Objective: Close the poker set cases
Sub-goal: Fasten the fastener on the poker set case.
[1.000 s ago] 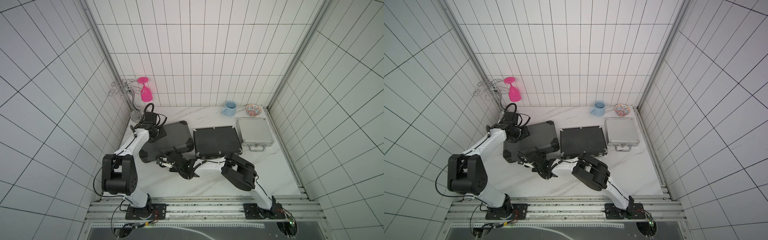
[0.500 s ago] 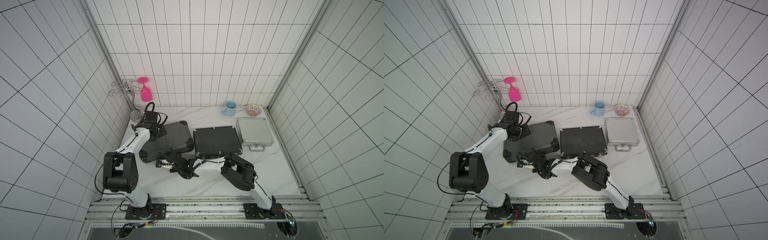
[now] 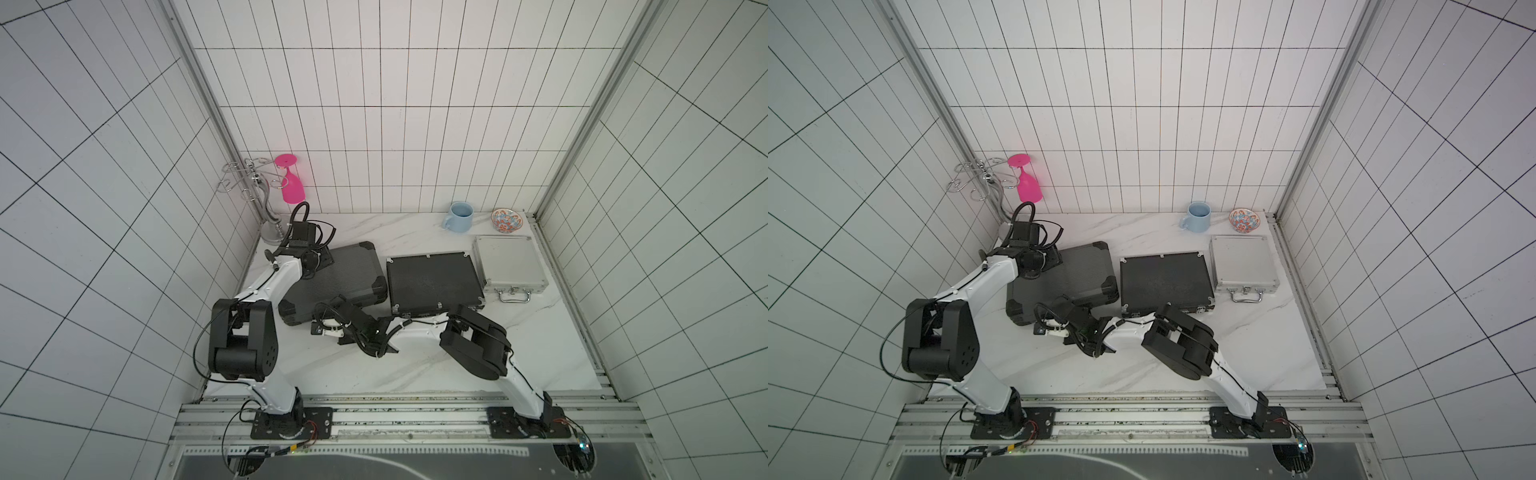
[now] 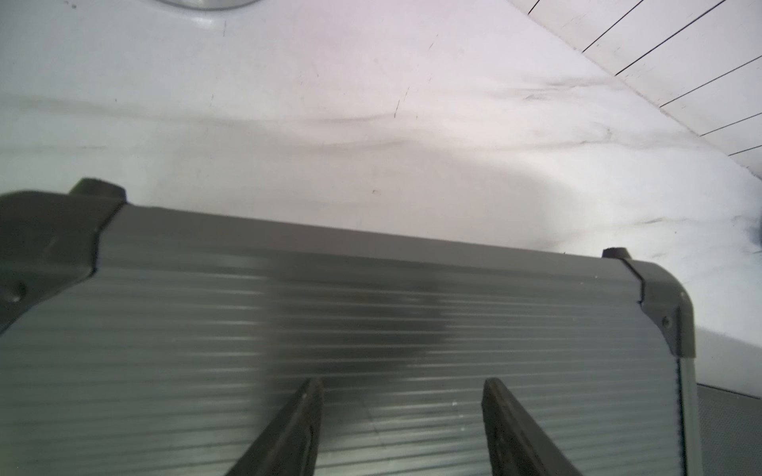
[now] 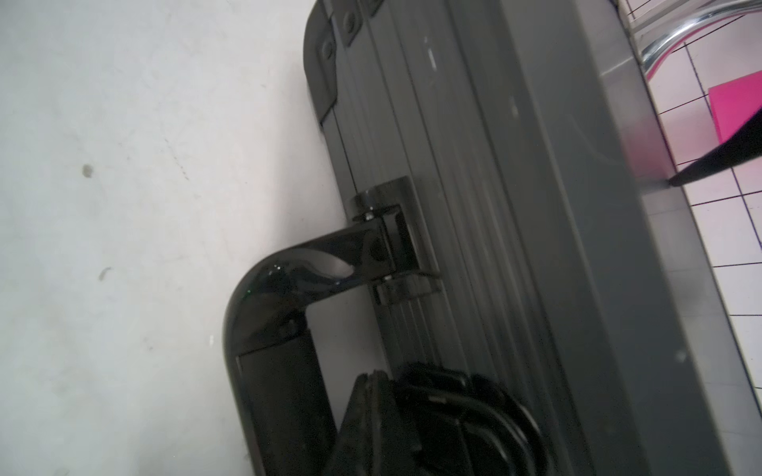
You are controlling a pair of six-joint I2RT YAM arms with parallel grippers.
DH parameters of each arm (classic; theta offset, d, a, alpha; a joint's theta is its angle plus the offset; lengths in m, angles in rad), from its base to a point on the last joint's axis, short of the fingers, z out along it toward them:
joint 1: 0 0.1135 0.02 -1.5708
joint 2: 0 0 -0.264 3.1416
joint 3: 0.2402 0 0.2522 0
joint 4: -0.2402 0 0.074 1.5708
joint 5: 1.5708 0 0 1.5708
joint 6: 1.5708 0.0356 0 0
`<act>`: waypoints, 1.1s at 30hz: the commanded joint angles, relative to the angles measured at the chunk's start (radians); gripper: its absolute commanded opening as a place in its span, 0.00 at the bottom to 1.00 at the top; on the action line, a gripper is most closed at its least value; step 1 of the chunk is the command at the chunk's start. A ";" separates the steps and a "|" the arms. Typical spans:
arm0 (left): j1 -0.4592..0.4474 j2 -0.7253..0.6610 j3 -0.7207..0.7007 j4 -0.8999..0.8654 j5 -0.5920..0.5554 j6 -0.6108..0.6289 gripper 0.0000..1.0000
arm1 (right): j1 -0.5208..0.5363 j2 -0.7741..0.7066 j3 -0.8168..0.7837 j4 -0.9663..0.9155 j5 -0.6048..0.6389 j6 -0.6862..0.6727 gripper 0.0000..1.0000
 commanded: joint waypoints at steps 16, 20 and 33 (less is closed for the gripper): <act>-0.031 0.153 -0.066 -0.159 0.008 -0.021 0.65 | -0.085 -0.078 -0.220 0.034 0.124 -0.047 0.00; -0.032 0.155 -0.056 -0.163 0.021 -0.021 0.62 | -0.072 -0.141 -0.255 0.060 0.092 -0.036 0.00; -0.066 0.092 -0.157 -0.153 0.023 -0.014 0.56 | -0.198 -0.354 -0.259 -0.148 -0.121 0.591 0.33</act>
